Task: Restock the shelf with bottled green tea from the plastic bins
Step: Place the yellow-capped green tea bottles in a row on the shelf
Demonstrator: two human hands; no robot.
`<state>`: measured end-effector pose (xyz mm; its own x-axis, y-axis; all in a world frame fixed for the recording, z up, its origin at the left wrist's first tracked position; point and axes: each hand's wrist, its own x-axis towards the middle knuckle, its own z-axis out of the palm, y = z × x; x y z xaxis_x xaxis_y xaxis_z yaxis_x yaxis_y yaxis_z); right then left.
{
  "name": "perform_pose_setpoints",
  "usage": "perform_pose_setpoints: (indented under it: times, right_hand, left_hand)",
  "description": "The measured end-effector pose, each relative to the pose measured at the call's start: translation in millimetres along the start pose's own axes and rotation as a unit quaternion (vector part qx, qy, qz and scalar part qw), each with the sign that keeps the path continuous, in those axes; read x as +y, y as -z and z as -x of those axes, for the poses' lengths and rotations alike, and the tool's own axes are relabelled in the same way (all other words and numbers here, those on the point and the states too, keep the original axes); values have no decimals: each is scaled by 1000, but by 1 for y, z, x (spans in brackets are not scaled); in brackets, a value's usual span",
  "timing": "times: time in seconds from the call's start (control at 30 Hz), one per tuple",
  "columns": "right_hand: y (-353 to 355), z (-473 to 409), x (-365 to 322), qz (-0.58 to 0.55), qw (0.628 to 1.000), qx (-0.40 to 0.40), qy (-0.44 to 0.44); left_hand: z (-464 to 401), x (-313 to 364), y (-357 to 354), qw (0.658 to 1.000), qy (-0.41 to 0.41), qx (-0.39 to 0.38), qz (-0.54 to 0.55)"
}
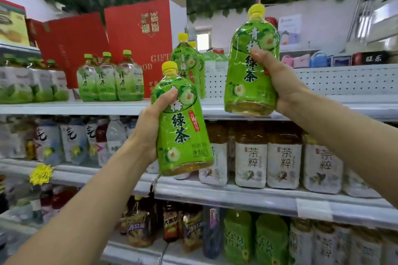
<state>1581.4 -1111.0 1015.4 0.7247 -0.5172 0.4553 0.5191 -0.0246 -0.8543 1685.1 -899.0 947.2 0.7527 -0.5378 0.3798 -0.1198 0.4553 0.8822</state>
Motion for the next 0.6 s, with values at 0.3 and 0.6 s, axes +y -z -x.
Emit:
perform_pose_setpoints:
  times: [0.3, 0.6]
  right_hand:
    - [-25, -93, 13, 51, 990, 102, 87]
    - [-20, -145, 55, 195, 976, 85, 36]
  left_hand:
    - [-75, 20, 23, 999, -25, -17, 11]
    - [-132, 24, 40, 997, -13, -64, 34]
